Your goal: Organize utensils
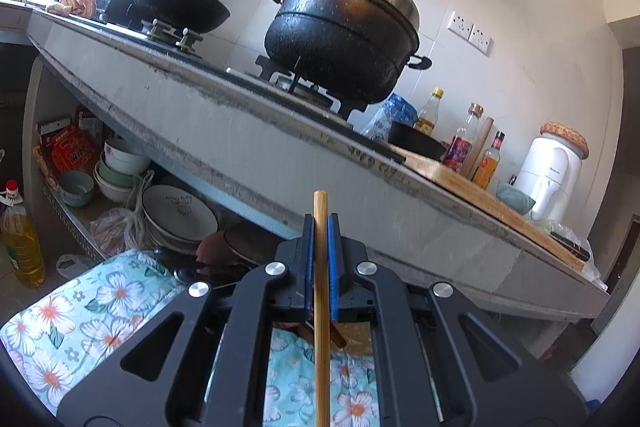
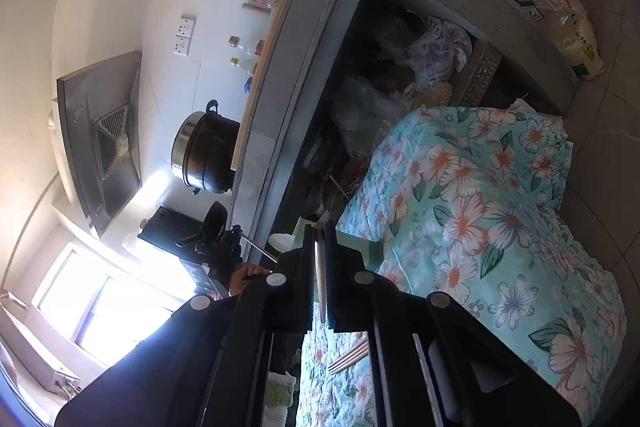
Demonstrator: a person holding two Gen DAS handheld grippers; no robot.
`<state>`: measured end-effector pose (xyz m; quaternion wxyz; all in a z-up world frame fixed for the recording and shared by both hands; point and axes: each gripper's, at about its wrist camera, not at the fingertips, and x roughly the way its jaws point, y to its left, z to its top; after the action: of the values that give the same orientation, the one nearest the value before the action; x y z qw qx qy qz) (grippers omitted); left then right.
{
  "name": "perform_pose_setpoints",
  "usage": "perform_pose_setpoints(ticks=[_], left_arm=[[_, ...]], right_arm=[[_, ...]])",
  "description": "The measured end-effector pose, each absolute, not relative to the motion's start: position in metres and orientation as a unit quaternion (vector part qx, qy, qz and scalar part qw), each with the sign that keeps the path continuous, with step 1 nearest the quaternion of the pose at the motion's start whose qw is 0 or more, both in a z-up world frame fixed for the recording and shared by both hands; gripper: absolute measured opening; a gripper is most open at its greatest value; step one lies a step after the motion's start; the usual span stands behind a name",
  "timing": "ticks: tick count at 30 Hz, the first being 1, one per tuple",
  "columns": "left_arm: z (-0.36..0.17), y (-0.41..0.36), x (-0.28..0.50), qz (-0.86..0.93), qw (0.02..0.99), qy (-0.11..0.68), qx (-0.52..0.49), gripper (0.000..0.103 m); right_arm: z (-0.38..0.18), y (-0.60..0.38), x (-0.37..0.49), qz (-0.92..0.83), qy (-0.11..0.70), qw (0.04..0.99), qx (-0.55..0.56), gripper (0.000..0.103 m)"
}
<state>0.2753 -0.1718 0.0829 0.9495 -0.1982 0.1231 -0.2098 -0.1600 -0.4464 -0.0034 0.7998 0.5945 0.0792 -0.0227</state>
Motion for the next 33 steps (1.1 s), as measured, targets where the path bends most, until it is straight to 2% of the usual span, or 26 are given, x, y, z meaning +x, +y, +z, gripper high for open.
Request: perform_pose_setpoints(ticks=[33], left_arm=[[0.049, -0.157, 0.236, -0.26, 0.935, 0.183, -0.159, 0.006]], right_arm=[[0.005, -0.442, -0.166, -0.017, 0.072, 0.805, 0.589, 0.005]])
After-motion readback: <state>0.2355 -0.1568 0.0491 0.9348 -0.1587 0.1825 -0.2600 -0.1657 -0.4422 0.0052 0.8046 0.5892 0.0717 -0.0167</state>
